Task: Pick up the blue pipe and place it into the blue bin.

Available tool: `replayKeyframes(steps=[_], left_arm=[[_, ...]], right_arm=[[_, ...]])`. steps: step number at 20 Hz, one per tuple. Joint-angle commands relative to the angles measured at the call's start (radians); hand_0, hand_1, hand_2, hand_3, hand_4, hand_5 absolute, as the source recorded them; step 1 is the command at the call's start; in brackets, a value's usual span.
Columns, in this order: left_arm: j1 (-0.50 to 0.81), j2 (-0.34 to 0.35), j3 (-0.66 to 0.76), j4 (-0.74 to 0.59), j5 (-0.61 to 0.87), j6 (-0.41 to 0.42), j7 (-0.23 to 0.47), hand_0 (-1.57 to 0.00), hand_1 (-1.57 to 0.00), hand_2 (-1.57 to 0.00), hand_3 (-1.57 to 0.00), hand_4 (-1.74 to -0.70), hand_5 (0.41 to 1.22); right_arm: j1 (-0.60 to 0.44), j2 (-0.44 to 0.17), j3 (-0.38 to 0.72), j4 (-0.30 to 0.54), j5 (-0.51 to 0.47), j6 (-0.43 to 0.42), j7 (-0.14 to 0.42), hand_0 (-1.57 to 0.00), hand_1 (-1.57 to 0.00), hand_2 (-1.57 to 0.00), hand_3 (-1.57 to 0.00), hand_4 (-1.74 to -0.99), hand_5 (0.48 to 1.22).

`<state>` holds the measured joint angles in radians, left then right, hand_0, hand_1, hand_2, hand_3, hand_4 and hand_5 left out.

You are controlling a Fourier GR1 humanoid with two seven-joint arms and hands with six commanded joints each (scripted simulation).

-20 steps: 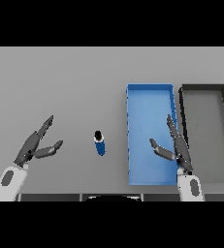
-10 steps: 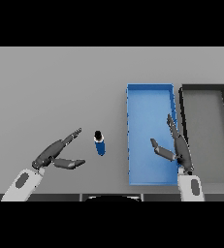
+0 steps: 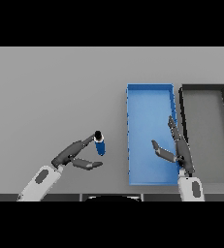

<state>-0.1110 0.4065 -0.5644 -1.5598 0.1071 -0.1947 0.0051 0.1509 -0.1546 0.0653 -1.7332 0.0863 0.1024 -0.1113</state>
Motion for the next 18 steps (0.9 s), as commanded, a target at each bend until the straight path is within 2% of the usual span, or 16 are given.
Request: replayKeyframes(steps=[1,3,4,6,9,10,11,12,14,15,16,17,18], left_arm=[[-0.016,-0.023,-0.005,0.026,0.003,-0.009,-0.003,0.00,0.00,0.00,0.00,-1.12,0.450],[-0.044,-0.067,-0.015,0.079,-0.017,0.001,-0.006,0.00,0.00,0.00,0.00,-1.11,0.444],[-0.064,-0.077,-0.018,0.095,-0.035,0.009,-0.009,0.00,0.00,0.00,0.00,-1.10,0.441],[-0.080,-0.109,-0.028,0.142,-0.065,0.022,-0.050,0.00,0.00,0.00,0.00,-1.07,0.445],[-0.119,-0.168,-0.011,0.195,-0.026,0.007,-0.079,0.00,0.00,-0.02,-0.02,-1.11,0.507],[-0.117,-0.183,-0.005,0.204,-0.011,0.005,-0.093,0.00,-0.03,-0.11,-0.10,-1.14,0.550],[-0.112,-0.198,0.003,0.205,0.008,0.008,-0.095,-0.02,-0.16,-0.29,-0.26,-1.21,0.607],[-0.117,-0.214,0.016,0.213,0.032,0.007,-0.086,-0.19,-0.35,-0.48,-0.52,-1.25,0.730],[-0.102,-0.234,0.020,0.217,0.037,0.031,-0.088,-0.67,-0.79,-0.87,-0.88,-1.42,0.906],[-0.100,-0.237,0.020,0.214,0.037,0.035,-0.093,-0.85,-0.94,-1.01,-1.00,-1.48,0.969],[-0.083,-0.241,0.014,0.213,0.031,0.035,-0.130,-0.99,-1.07,-1.12,-1.10,-1.53,1.020],[-0.087,-0.252,0.011,0.216,0.029,0.049,-0.129,-1.11,-1.17,-1.21,-1.16,-1.57,1.060],[-0.077,-0.249,-0.006,0.210,0.005,0.066,-0.164,-1.20,-1.25,-1.29,-1.21,-1.60,1.092]], right_arm=[[-0.001,0.001,0.000,0.002,0.001,0.000,-0.005,0.00,0.00,0.00,0.00,-1.273,0.607],[0.001,-0.004,-0.007,0.010,-0.013,0.012,-0.006,0.00,0.00,0.00,0.00,-1.274,0.603],[0.007,0.008,0.008,0.004,0.010,-0.001,-0.003,0.00,0.00,0.00,0.00,-1.266,0.598],[-0.003,0.002,0.003,0.003,0.005,0.002,-0.005,0.00,0.00,0.00,0.00,-1.267,0.598],[-0.004,0.003,-0.005,0.011,-0.002,0.000,0.004,0.00,0.00,0.00,0.00,-1.267,0.600],[0.005,0.003,-0.001,0.006,-0.003,0.005,-0.001,0.00,0.00,0.00,0.00,-1.266,0.601],[0.008,0.004,0.003,-0.005,-0.001,0.005,-0.001,0.00,0.00,0.00,0.00,-1.261,0.600],[0.001,0.008,0.003,0.008,0.003,0.001,0.006,0.00,0.00,0.00,0.00,-1.260,0.600],[0.000,0.010,0.008,0.009,0.012,-0.003,-0.004,0.00,0.00,0.00,0.00,-1.259,0.605],[-0.007,0.006,0.003,0.009,0.004,0.002,-0.004,0.00,0.00,0.00,0.00,-1.261,0.609],[-0.002,0.004,0.001,0.008,0.003,0.002,-0.003,0.00,0.00,0.00,0.00,-1.262,0.611],[-0.005,0.007,0.002,0.014,0.007,-0.002,-0.002,0.00,0.00,0.00,0.00,-1.259,0.614],[-0.003,0.007,-0.002,0.013,0.002,-0.002,-0.008,0.00,0.00,0.00,0.00,-1.260,0.614]])
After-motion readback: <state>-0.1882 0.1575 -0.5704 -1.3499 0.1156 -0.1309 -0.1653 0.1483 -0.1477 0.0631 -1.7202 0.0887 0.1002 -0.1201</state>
